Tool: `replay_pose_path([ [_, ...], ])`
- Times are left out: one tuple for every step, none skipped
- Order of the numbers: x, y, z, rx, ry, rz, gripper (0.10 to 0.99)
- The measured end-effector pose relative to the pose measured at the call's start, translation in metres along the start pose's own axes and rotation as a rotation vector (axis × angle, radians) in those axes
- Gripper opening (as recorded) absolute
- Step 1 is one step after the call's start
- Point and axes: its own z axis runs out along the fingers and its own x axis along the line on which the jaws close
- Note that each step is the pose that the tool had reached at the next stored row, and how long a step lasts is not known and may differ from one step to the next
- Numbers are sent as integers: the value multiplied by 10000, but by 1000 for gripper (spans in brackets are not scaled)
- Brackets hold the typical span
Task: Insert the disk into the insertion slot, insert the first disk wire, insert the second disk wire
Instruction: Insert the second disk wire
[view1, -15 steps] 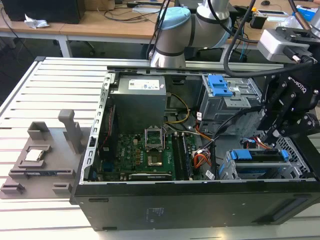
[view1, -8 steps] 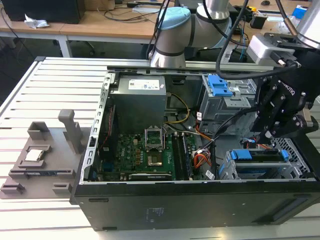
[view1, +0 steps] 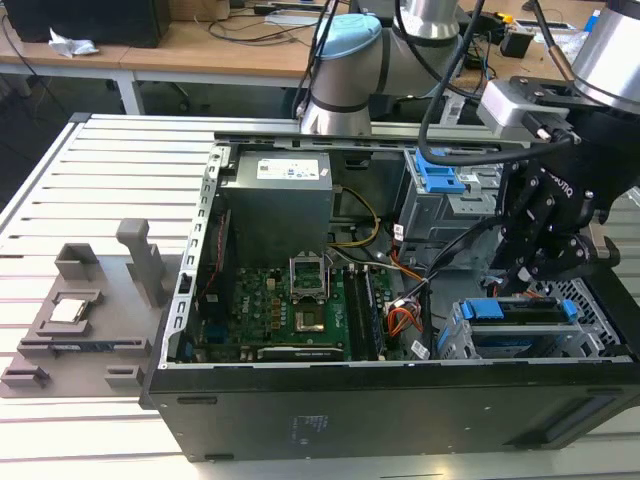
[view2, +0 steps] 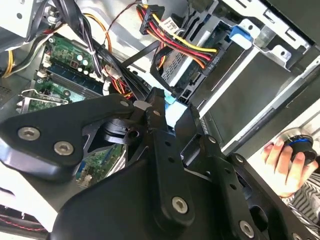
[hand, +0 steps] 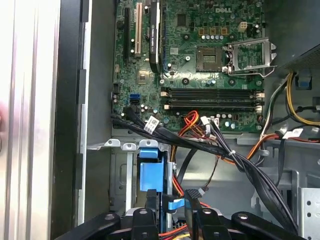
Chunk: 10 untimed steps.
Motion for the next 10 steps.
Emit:
replay_pose_path([
  [-37, 0, 12, 3, 88, -44, 361],
  [-61, -1, 22, 6, 152, -88, 361],
  [-75, -1, 28, 9, 200, -124, 361],
  [-101, -3, 44, 16, 276, -214, 361],
  [-120, -4, 58, 23, 333, -290, 361],
  [-133, -5, 72, 29, 400, -367, 361],
  [-138, -6, 87, 36, 439, -438, 361],
  [-140, -7, 96, 38, 471, -474, 361],
  [-141, -7, 104, 41, 501, -503, 361],
  [-143, -8, 111, 42, 545, -535, 361],
])
